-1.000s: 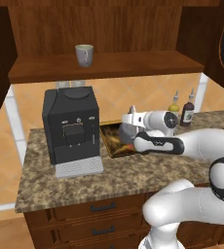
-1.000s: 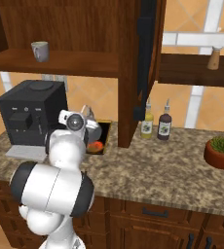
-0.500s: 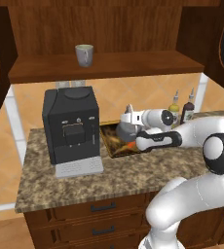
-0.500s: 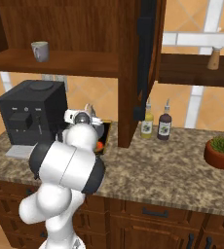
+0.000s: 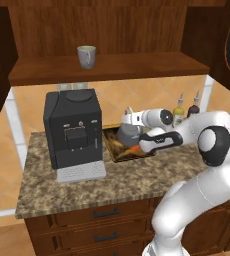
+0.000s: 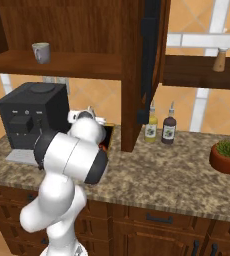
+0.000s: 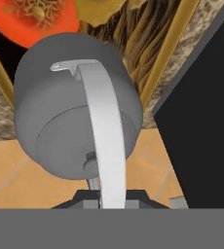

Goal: Pick the kettle from the counter and place it on the tray. Then pick the mug from the cabinet and place it on the tray. Then close the cabinet doors.

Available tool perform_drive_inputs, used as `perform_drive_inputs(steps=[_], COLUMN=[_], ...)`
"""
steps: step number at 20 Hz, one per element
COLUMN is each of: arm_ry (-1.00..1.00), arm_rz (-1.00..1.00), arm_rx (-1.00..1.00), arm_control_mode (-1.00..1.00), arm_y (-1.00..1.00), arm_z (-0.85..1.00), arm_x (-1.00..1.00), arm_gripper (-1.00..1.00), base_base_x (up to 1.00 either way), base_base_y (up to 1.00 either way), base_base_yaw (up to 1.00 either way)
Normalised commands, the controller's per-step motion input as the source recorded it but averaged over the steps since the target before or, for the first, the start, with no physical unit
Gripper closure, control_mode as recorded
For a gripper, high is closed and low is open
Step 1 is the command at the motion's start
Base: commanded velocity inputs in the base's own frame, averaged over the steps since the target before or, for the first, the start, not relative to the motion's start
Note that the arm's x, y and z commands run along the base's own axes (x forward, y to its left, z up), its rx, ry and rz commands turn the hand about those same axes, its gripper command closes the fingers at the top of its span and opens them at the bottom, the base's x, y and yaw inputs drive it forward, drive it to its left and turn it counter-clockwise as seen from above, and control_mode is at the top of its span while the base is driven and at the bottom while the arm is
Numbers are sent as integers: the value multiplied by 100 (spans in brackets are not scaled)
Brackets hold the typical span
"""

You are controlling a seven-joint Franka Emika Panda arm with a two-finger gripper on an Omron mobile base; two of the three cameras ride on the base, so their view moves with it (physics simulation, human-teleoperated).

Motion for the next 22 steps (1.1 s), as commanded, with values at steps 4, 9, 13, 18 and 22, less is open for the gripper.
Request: perform_drive_inputs(steps=[4,9,13,18,22], arm_ry=[0,0,0,0,0], arm_rz=[0,1,0,0,0], arm_rx=[0,0,0,0,0], arm_control_mode=[-100,-100,-100,-100,-100], arm_y=[6,0,0,0,0], arm_z=[0,0,-3,-6,-7], arm_x=[27,25,18,19,12], arm_gripper=[100,100,100,100,100], base_base_x=[0,0,0,0,0], base_base_y=[0,0,0,0,0], base_base_yaw=[0,0,0,0,0])
